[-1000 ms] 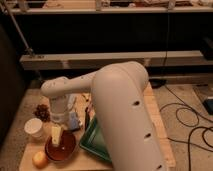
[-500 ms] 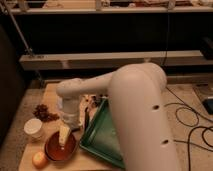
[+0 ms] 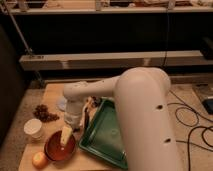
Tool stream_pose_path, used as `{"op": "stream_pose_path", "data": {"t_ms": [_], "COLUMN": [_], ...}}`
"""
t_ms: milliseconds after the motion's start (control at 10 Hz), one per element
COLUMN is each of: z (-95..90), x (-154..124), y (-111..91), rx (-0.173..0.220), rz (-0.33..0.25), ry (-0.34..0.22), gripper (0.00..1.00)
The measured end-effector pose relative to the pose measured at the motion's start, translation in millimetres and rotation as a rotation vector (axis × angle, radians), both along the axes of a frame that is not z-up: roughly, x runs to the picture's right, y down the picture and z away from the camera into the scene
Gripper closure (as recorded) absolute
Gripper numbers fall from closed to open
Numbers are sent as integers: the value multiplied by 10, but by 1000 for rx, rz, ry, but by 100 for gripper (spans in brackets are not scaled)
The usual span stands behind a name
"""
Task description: Stack bowls into tray
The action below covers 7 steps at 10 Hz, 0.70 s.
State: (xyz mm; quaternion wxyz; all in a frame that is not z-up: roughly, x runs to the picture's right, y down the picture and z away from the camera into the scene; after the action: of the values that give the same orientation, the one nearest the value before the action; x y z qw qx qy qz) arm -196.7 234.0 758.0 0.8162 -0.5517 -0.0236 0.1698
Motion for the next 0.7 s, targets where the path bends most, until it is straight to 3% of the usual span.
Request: {"op": "stream_pose_path", "data": {"t_ms": [300, 700], "z": [61, 108], "x": [8, -40], "y": [44, 98], "rx": [-6, -27], "rz": [1, 7], "ry": [2, -15], "gripper": [23, 61]}}
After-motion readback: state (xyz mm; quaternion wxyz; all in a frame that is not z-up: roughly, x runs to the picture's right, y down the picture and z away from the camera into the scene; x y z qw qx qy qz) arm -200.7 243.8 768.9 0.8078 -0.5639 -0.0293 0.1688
